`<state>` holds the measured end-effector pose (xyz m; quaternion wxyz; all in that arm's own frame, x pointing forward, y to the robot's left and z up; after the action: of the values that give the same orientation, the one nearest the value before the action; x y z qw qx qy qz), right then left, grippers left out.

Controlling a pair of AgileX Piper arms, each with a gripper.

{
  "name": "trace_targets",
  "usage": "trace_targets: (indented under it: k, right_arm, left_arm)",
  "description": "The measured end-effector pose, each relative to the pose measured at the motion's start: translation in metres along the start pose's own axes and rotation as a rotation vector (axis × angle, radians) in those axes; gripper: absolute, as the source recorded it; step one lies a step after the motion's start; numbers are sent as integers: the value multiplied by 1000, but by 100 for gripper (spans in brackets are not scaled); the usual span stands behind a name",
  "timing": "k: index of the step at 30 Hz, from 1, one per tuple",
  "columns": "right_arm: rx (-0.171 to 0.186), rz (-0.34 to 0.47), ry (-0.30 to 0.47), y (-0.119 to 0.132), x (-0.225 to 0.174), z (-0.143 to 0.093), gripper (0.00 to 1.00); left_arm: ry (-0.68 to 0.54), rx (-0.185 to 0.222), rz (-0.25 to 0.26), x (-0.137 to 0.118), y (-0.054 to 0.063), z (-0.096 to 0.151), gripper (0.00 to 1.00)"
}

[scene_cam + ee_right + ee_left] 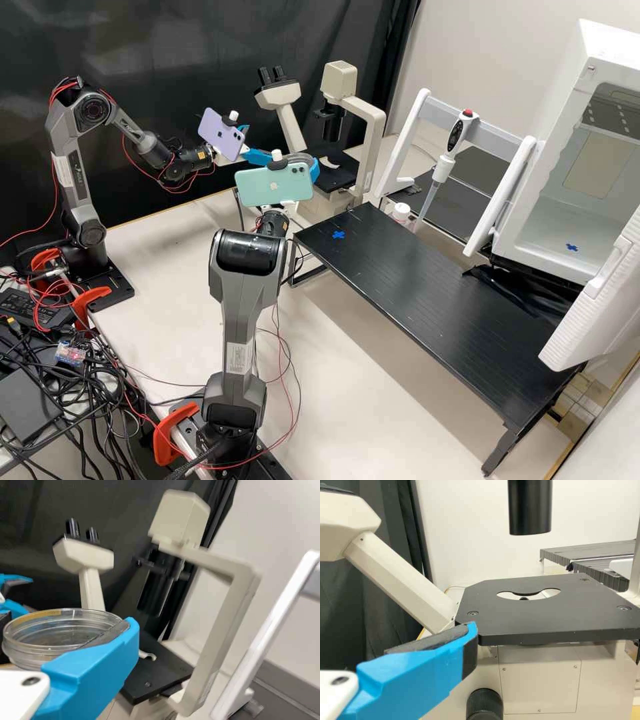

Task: Move the petri dish to the microscope

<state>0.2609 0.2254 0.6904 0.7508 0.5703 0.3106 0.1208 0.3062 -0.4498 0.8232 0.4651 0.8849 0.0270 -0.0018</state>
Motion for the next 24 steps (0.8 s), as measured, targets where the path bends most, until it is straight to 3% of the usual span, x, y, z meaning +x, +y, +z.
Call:
trace_targets:
  k: [14, 24]
  right_arm:
    - [111, -105, -189, -18, 94, 34, 0]
    - [168, -104, -224, -22, 129, 44, 0]
  left_arm:
    - [0, 0, 0, 0, 0, 0, 100]
    - [0, 0, 0, 0, 0, 0, 100]
